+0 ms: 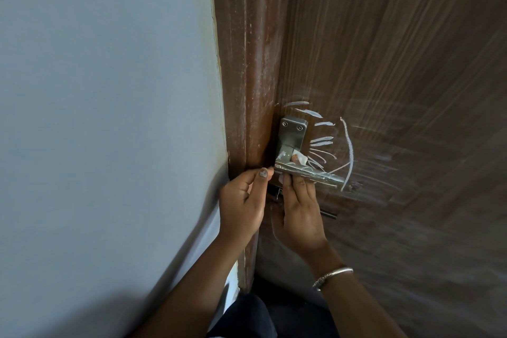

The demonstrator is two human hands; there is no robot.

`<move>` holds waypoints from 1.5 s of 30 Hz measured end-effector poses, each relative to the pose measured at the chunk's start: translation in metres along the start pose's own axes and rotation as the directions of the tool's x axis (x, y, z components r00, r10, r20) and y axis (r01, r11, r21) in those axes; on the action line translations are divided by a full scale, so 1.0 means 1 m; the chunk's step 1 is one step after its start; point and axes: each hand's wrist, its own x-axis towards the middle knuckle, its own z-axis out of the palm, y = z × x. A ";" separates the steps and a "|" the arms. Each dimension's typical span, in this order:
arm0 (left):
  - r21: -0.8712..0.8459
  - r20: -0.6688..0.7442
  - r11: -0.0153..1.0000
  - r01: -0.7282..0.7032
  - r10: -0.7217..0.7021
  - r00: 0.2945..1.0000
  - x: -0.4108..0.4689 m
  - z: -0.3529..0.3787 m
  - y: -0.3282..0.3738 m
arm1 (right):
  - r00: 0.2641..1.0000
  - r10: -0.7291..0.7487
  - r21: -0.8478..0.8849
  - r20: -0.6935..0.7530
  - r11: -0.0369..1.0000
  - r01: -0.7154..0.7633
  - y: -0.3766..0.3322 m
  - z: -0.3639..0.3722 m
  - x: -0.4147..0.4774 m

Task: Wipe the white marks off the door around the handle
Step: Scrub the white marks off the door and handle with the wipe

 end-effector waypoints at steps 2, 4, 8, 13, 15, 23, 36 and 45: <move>0.012 0.005 1.000 -0.004 0.004 1.000 0.000 0.000 0.001 | 1.000 -0.010 0.018 0.001 1.000 0.010 0.000 -0.002 0.002; 0.028 0.003 1.000 -0.011 0.011 1.000 0.000 0.000 0.001 | 1.000 -0.012 0.021 0.021 1.000 0.011 0.001 -0.004 0.002; 0.128 0.007 0.990 -0.057 0.057 0.998 -0.002 -0.001 -0.003 | 0.999 0.041 0.106 0.017 0.993 -0.043 -0.005 -0.009 -0.001; 0.310 0.107 0.947 -0.083 0.052 0.993 -0.007 0.005 -0.005 | 1.000 0.024 0.371 0.003 0.928 -0.024 -0.023 -0.013 -0.012; 0.273 0.107 0.961 -0.040 0.011 0.994 -0.010 0.009 -0.002 | 1.000 -0.018 0.450 0.021 0.893 0.007 -0.026 -0.016 -0.010; 0.170 -0.052 0.980 0.106 -0.098 0.994 -0.021 0.015 -0.004 | 0.984 0.113 0.762 0.135 0.623 -0.176 -0.014 -0.012 -0.015; -0.057 0.292 0.981 0.185 -0.161 0.943 -0.011 0.021 0.002 | 0.983 0.148 0.646 0.110 0.741 -0.184 -0.006 -0.009 -0.035; 0.059 0.410 0.957 0.284 -0.282 0.867 0.000 0.014 -0.005 | 0.976 0.096 0.583 0.195 0.788 -0.195 -0.010 -0.004 -0.037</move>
